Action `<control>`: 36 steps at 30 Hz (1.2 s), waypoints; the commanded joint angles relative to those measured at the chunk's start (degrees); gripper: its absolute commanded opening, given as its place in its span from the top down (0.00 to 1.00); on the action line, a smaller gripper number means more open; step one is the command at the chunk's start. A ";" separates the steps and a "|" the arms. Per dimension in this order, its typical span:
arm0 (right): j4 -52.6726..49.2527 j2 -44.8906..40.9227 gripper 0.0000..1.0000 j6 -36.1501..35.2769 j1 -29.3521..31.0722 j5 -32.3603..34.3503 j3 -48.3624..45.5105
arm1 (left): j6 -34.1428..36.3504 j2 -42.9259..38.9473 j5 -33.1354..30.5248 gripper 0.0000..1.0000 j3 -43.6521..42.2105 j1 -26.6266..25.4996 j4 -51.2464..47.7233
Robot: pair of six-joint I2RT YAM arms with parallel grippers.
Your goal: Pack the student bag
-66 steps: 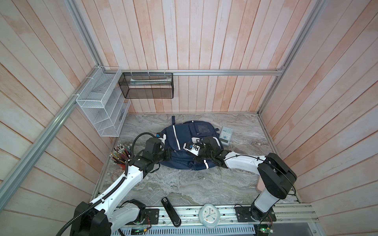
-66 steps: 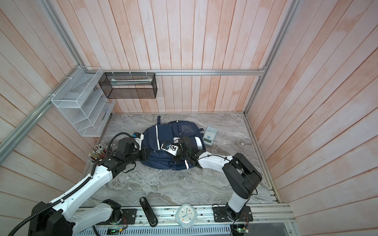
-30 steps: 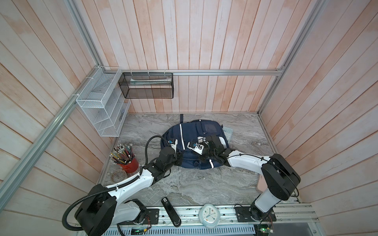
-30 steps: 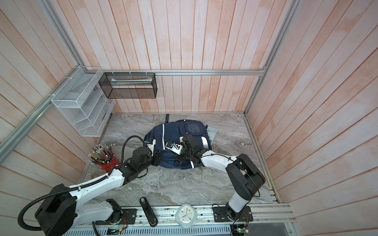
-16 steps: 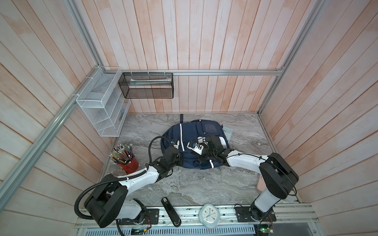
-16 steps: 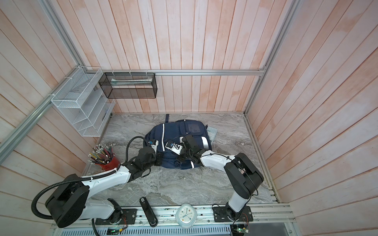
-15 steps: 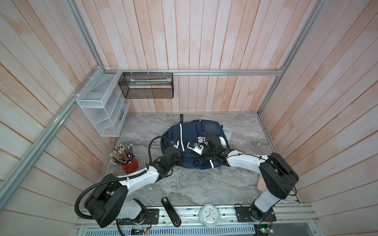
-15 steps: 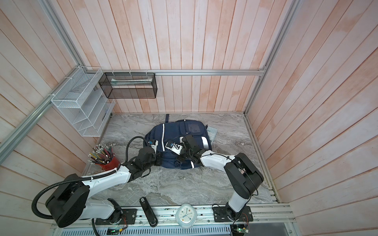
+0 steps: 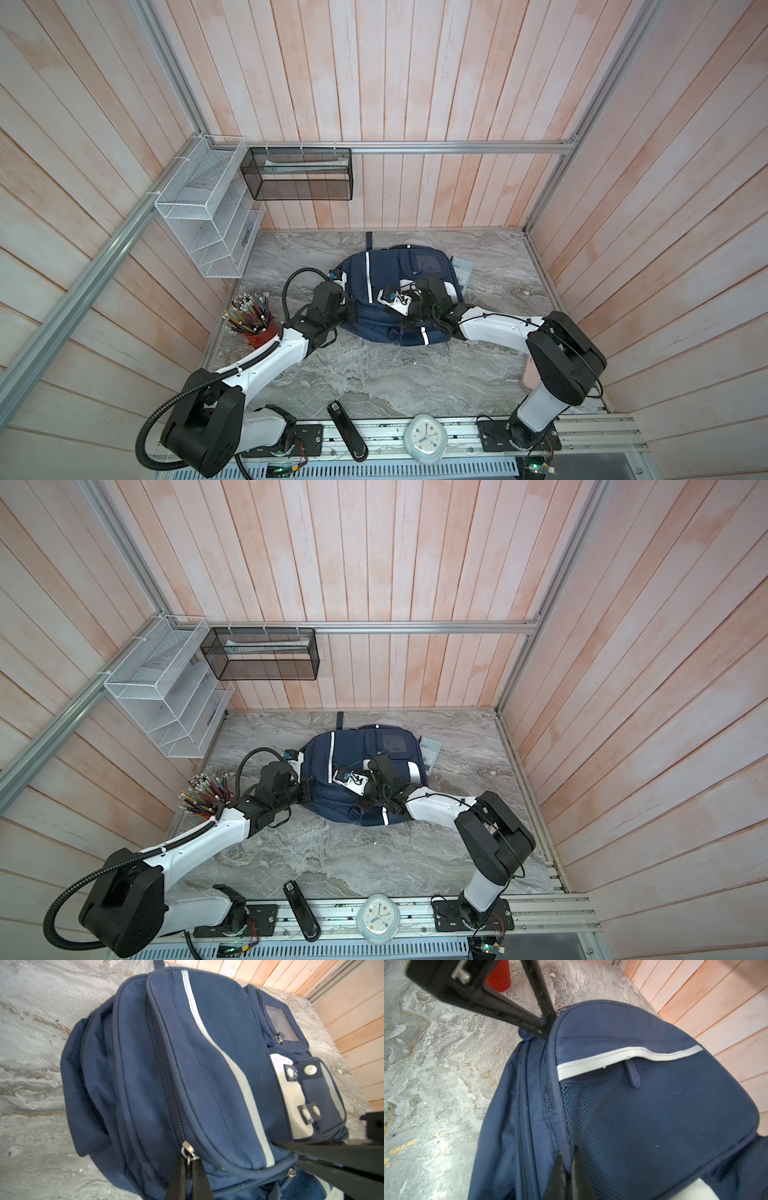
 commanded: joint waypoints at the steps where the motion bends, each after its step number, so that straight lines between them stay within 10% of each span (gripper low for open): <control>1: -4.57 -0.52 1.00 -2.03 -0.65 3.84 -3.64 | 2.45 -2.16 -1.62 1.00 3.04 2.89 -1.90; 8: -2.89 1.46 1.00 -1.77 -5.24 8.77 -0.13 | -4.33 -10.21 -1.46 1.00 -2.47 -4.96 -6.12; 13: -2.14 -1.59 0.54 -0.73 -3.71 9.68 -1.08 | -9.99 -13.29 -1.61 1.00 -5.83 -11.24 -6.45; 19: 5.17 -7.79 0.45 -9.84 7.28 16.72 -9.86 | -12.39 -7.90 -0.13 1.00 -4.53 -17.34 -1.81; 26: 9.37 -3.46 0.63 -7.87 8.60 13.65 -7.25 | -12.43 -6.96 1.10 1.00 -3.16 -17.83 -1.11; 30: 5.87 -2.03 0.98 -9.03 8.77 12.86 -6.90 | -12.08 -7.18 -1.59 1.00 -2.84 -17.43 -4.20; 36: 3.62 -6.44 1.00 -11.54 7.08 9.47 -11.97 | -9.97 -7.46 -5.92 1.00 -2.74 -8.13 -9.92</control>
